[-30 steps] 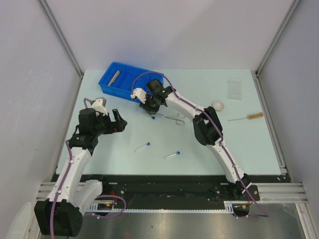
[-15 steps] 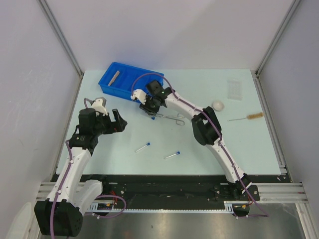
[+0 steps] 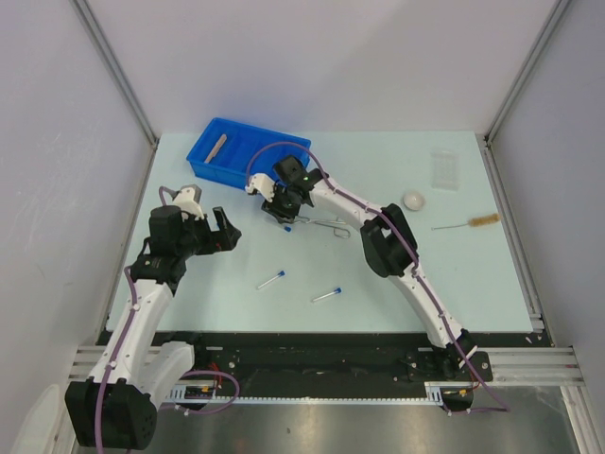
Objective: Organize the chemistry lab equipment
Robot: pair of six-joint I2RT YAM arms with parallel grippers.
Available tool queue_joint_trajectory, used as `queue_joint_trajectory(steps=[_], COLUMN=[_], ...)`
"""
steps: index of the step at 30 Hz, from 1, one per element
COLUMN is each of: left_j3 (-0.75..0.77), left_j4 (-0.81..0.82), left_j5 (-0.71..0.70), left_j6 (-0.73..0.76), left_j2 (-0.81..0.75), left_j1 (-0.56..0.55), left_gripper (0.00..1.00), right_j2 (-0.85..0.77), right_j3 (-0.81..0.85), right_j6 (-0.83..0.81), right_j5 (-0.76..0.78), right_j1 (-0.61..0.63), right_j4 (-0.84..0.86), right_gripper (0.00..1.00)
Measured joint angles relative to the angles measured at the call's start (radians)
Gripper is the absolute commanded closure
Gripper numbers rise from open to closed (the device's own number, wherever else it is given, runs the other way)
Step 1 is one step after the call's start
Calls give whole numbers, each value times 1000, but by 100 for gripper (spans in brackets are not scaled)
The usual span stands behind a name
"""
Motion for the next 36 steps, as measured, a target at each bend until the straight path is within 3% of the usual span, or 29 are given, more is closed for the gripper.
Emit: queue_joint_trajectory(steps=[15,36], left_j3=[0,0], left_j4=[0,0], left_j5=[0,-1], left_j6=[0,0], left_j2=[1,8], left_j1=[0,0], left_gripper=[0,0], right_j2=[43,64], right_j3=[53,76], right_j6=[12,51], right_j5=[-2,-27], right_j1=[1,1], right_j4=[22,48], right_gripper=[57,89])
